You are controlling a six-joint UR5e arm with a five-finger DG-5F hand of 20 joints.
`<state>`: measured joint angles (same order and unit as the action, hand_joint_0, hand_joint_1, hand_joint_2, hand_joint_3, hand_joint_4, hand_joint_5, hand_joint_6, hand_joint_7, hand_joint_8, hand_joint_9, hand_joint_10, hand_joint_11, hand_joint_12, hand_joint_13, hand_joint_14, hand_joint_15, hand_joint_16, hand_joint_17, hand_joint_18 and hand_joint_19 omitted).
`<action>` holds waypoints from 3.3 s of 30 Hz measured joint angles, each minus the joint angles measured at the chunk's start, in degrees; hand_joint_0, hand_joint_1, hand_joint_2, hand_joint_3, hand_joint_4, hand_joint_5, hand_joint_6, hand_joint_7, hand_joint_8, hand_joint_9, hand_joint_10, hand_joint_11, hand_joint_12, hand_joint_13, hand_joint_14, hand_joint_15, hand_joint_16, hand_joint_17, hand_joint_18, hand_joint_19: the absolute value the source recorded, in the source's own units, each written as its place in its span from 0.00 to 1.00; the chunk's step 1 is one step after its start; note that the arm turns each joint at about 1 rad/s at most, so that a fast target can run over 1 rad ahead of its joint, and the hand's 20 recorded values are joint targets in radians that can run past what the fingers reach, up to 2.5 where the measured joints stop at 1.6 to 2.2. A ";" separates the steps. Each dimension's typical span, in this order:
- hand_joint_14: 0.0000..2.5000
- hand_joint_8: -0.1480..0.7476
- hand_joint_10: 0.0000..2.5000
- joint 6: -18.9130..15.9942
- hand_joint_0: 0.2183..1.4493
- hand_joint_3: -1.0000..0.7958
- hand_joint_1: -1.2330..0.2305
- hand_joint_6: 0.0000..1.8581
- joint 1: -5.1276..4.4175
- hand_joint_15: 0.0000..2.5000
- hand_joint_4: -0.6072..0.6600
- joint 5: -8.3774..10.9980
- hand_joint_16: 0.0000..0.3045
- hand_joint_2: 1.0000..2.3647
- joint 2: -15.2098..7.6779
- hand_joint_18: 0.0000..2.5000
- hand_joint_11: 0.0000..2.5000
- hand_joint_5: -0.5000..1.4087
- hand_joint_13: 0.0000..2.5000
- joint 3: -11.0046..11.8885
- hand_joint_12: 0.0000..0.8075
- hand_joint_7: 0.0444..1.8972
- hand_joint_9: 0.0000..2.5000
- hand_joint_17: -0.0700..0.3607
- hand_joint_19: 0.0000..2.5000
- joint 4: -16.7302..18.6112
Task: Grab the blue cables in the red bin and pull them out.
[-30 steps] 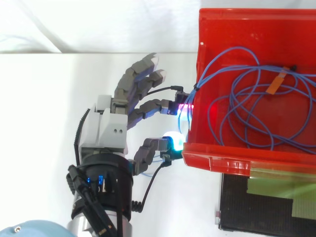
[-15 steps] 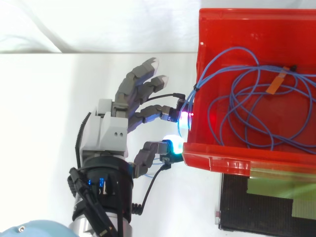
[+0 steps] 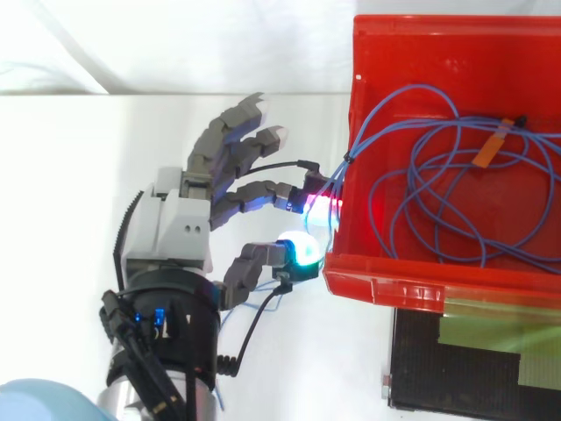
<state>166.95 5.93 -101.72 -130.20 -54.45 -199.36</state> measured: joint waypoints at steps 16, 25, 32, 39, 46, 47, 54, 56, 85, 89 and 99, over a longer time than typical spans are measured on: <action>0.01 0.46 0.01 -0.32 0.53 0.00 0.28 0.18 -1.55 0.15 0.66 0.19 0.14 0.00 0.03 0.16 0.18 0.72 0.16 1.68 0.39 0.32 0.25 0.38 0.23 -1.42; 0.01 0.45 0.01 -0.55 0.52 0.00 0.28 0.00 -1.93 0.15 0.68 0.13 0.14 0.00 0.03 0.15 0.18 0.71 0.16 1.65 0.39 0.36 0.25 0.38 0.23 -1.22; 0.01 0.45 0.01 -0.67 0.52 0.00 0.28 0.00 -2.33 0.15 0.68 -0.54 0.14 0.00 -0.03 0.15 0.17 0.70 0.16 0.57 0.39 0.34 0.24 0.38 0.23 0.98; 0.01 0.45 0.01 -1.81 0.52 0.00 0.27 0.00 -2.36 0.15 0.68 -2.47 0.14 0.00 -0.05 0.15 0.18 0.70 0.16 -0.34 0.40 0.34 0.24 0.38 0.23 2.84; 0.01 0.45 0.01 -2.42 0.52 0.00 0.26 0.00 -2.02 0.15 0.67 -4.05 0.14 0.00 -0.02 0.15 0.18 0.70 0.16 -0.38 0.40 0.34 0.24 0.38 0.23 2.72; 0.01 0.45 0.01 -2.43 0.52 0.00 0.26 0.00 -1.97 0.15 0.67 -4.20 0.14 0.00 -0.01 0.15 0.18 0.70 0.16 -0.38 0.40 0.34 0.24 0.38 0.23 2.67; 0.01 0.45 0.01 -2.46 0.52 0.00 0.26 0.00 -1.33 0.15 0.67 -4.97 0.14 0.00 -0.04 0.15 0.17 0.70 0.16 -0.40 0.40 0.34 0.24 0.38 0.23 2.44; 0.01 0.45 0.01 -2.46 0.52 0.00 0.26 0.00 -1.11 0.15 0.68 -5.22 0.14 0.00 -0.04 0.15 0.17 0.70 0.16 -0.39 0.40 0.34 0.24 0.38 0.23 2.42; 0.01 0.45 0.01 0.60 0.52 0.00 0.27 0.00 0.81 0.15 0.66 -6.66 0.14 0.00 -0.04 0.15 0.17 0.68 0.16 -0.42 0.40 0.33 0.24 0.38 0.23 0.12; 0.01 0.45 0.01 1.19 0.52 0.00 0.27 0.00 0.83 0.15 0.67 -6.71 0.14 0.00 -0.05 0.15 0.18 0.68 0.16 -0.43 0.40 0.33 0.24 0.38 0.23 0.32; 0.01 0.45 0.01 1.71 0.52 0.00 0.27 0.00 0.85 0.15 0.66 -6.73 0.14 0.00 -0.05 0.15 0.17 0.67 0.16 -0.60 0.40 0.32 0.24 0.38 0.23 1.82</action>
<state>168.66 6.78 -108.46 -130.25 -55.04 -197.53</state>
